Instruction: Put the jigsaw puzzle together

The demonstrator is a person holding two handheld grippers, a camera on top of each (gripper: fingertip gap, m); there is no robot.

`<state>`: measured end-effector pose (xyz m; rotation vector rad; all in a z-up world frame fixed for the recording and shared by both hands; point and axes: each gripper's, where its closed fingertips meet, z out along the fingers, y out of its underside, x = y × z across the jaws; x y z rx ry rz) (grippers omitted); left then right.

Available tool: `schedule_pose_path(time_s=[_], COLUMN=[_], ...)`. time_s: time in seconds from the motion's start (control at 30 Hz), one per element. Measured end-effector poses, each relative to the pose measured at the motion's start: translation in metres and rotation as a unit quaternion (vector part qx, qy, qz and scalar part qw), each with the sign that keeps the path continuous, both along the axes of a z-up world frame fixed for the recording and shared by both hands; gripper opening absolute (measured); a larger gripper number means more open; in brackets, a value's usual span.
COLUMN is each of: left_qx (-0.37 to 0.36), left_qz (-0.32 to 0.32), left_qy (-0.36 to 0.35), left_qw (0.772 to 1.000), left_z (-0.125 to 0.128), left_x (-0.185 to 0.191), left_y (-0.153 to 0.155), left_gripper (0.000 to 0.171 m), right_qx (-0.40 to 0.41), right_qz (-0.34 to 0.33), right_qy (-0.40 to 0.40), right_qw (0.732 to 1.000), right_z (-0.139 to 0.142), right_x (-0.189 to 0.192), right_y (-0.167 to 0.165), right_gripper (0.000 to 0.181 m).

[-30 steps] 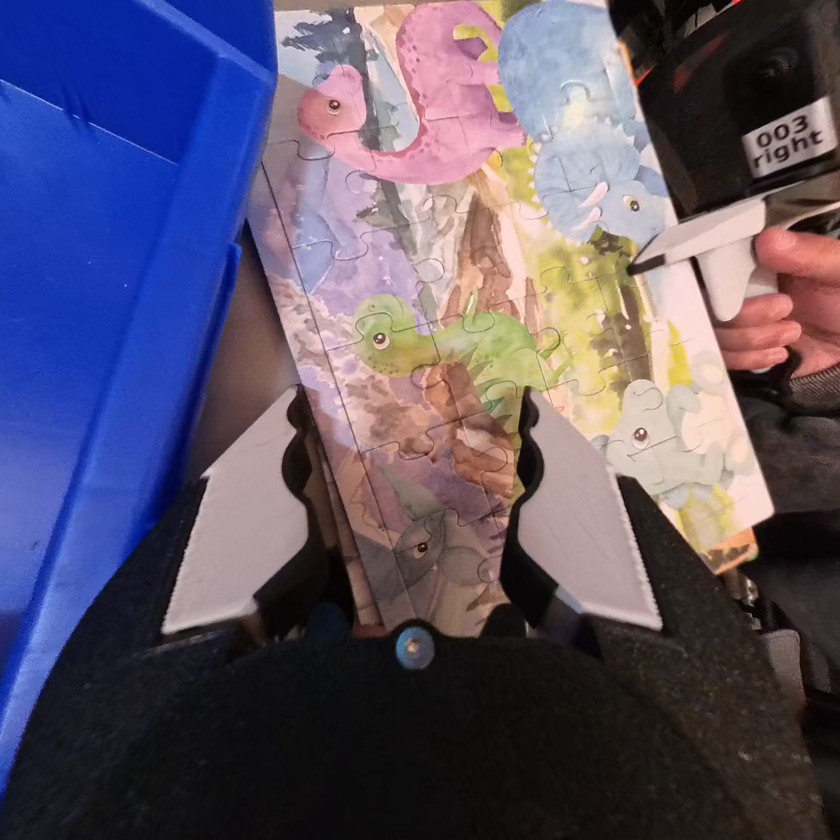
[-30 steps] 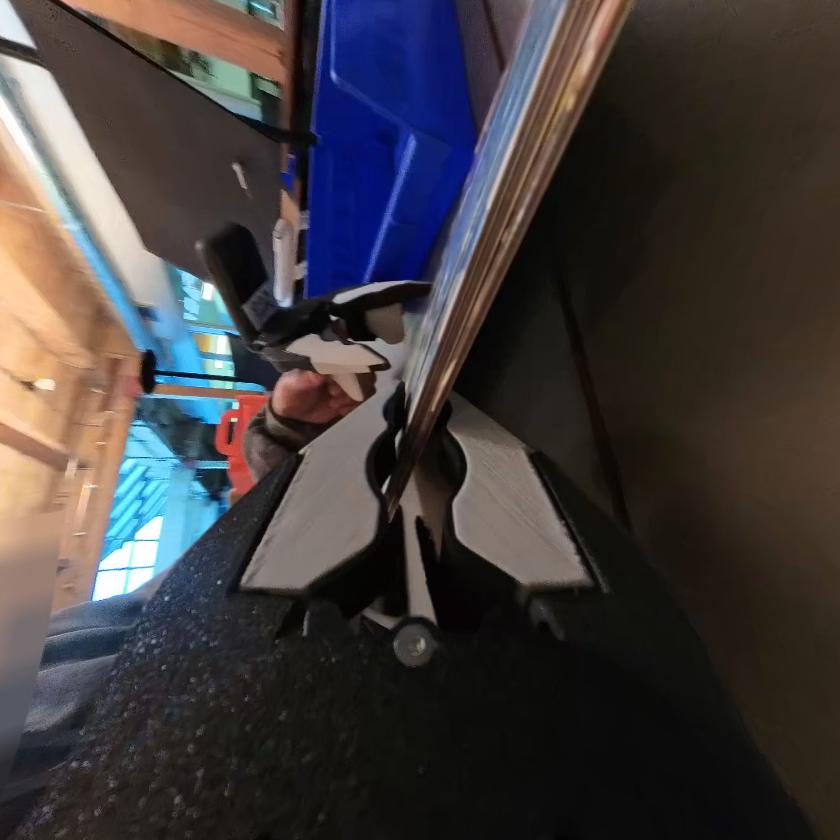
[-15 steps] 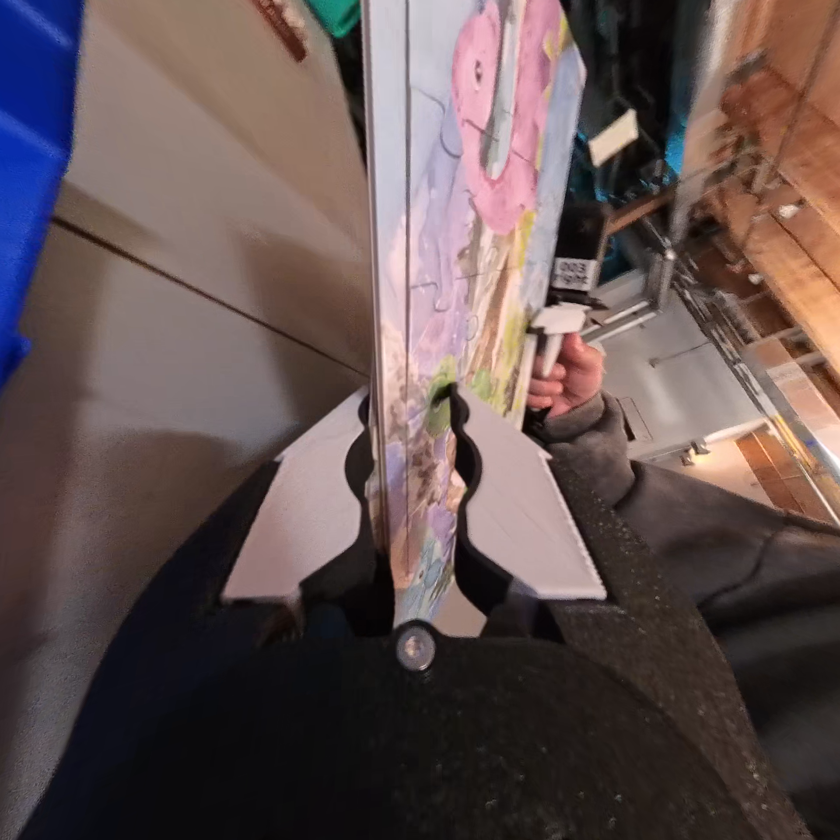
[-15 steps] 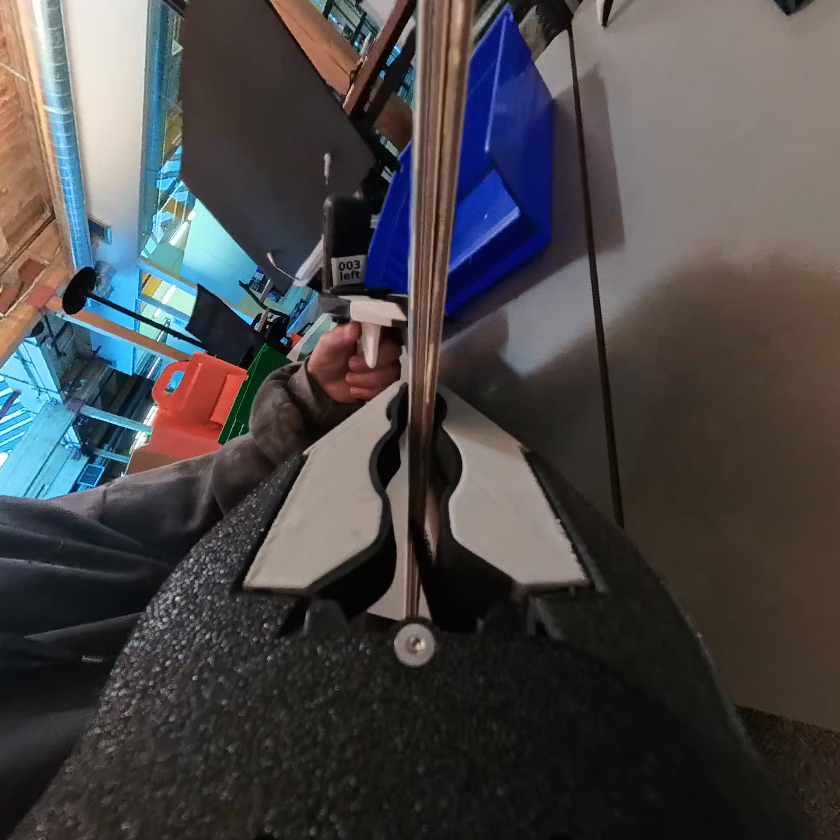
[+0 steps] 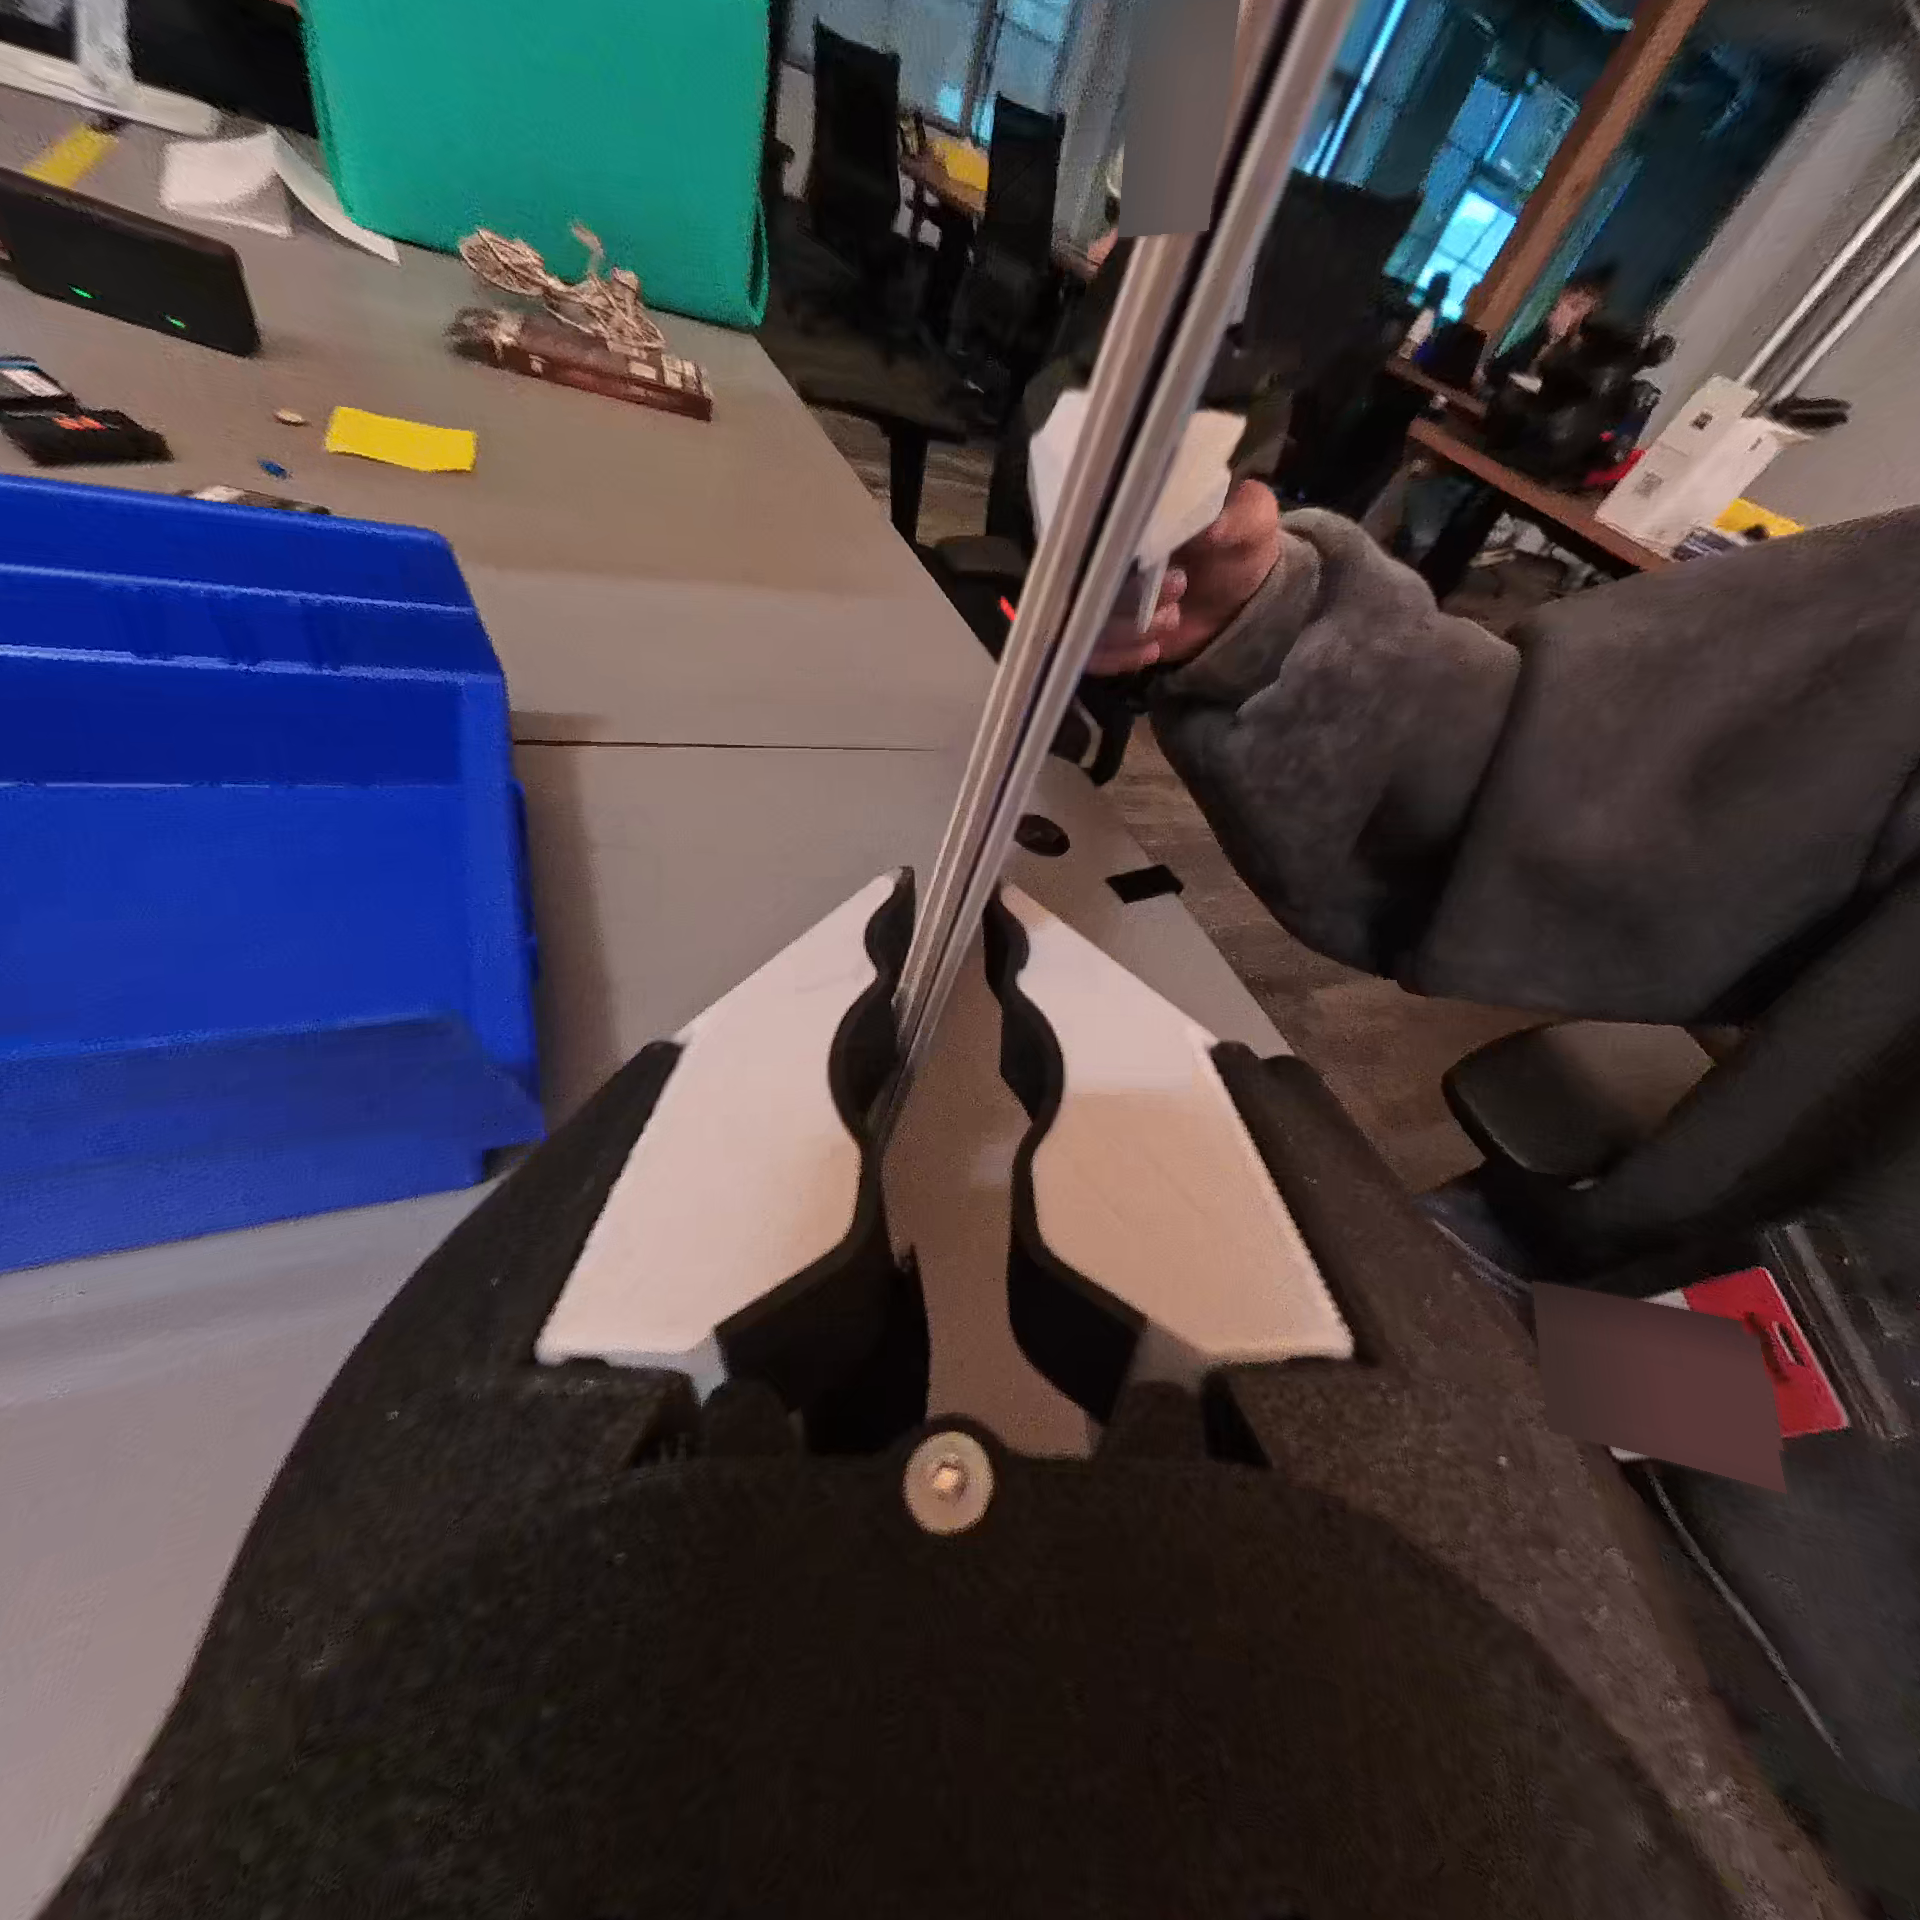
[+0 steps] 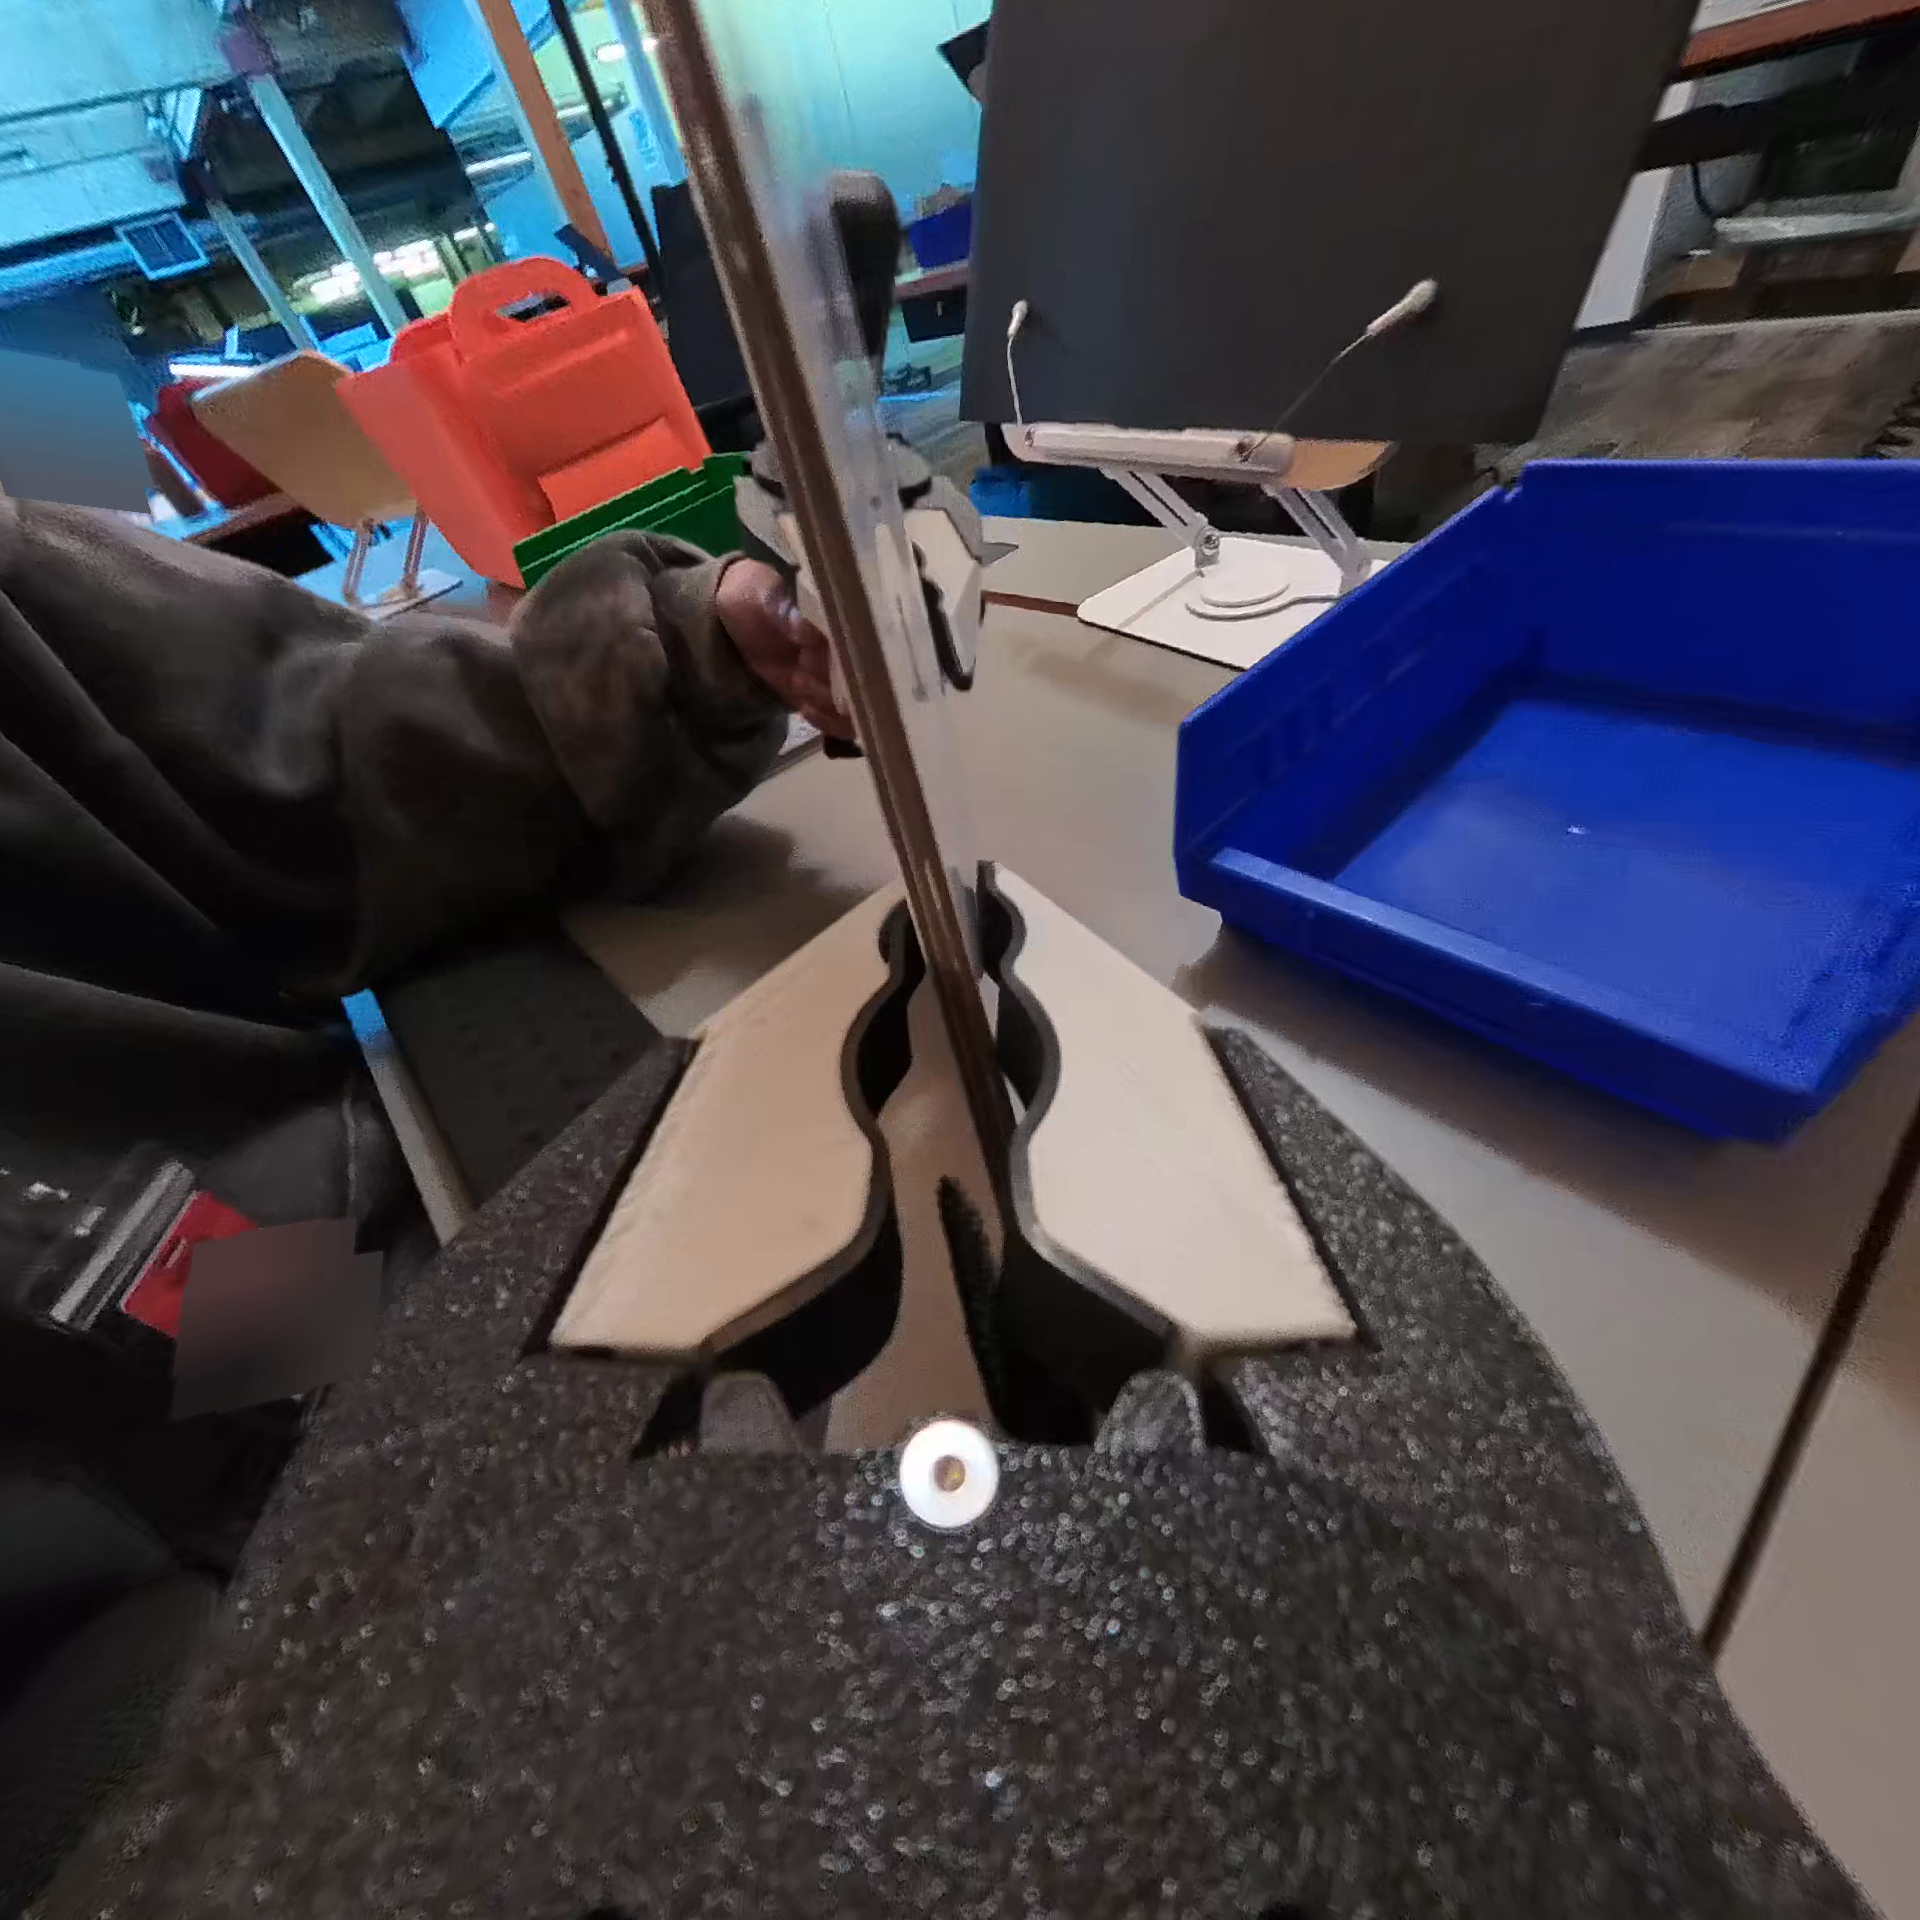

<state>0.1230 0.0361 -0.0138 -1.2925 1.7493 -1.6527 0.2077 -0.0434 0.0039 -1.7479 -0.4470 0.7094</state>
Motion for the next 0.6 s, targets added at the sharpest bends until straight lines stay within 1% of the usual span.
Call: schedule_pose_path(time_s=[0.07, 0.13, 0.17, 0.27, 0.33, 0.37, 0.43, 0.53, 0.6], left_qx=[0.006, 0.022, 0.030, 0.025, 0.028, 0.034, 0.052, 0.064, 0.061], left_qz=[0.009, 0.016, 0.019, 0.020, 0.022, 0.019, 0.014, 0.008, -0.006], left_qy=[-0.004, -0.026, -0.040, -0.090, -0.085, -0.083, -0.082, -0.064, -0.070], left_qw=[1.000, 0.999, 0.999, 0.995, 0.996, 0.996, 0.995, 0.996, 0.996], left_z=[0.000, 0.006, 0.012, 0.044, 0.059, 0.064, 0.074, 0.078, 0.078], left_x=[-0.010, -0.016, -0.018, -0.021, -0.018, -0.016, -0.011, -0.007, -0.009], left_y=[0.002, -0.001, -0.004, -0.012, -0.014, -0.017, -0.021, -0.023, -0.026], left_gripper=[0.013, 0.014, 0.015, 0.018, 0.027, 0.027, 0.029, 0.026, 0.021], right_qx=[0.013, 0.025, 0.029, 0.013, -0.022, -0.039, -0.046, -0.043, -0.037], right_qz=[0.005, 0.008, 0.006, 0.006, 0.000, -0.002, -0.007, -0.025, -0.031], right_qy=[-0.001, -0.014, -0.029, -0.072, -0.087, -0.094, -0.104, -0.108, -0.101], right_qw=[1.000, 1.000, 0.999, 0.997, 0.996, 0.995, 0.993, 0.993, 0.994], right_z=[-0.002, -0.002, -0.003, -0.007, -0.014, -0.019, -0.021, -0.017, -0.009], right_x=[-0.009, -0.014, -0.016, -0.021, -0.022, -0.021, -0.022, -0.019, -0.018], right_y=[0.003, 0.000, -0.002, -0.009, -0.011, -0.011, -0.010, -0.007, -0.008], right_gripper=[0.008, 0.009, 0.009, 0.009, 0.010, 0.010, 0.011, 0.013, 0.018])
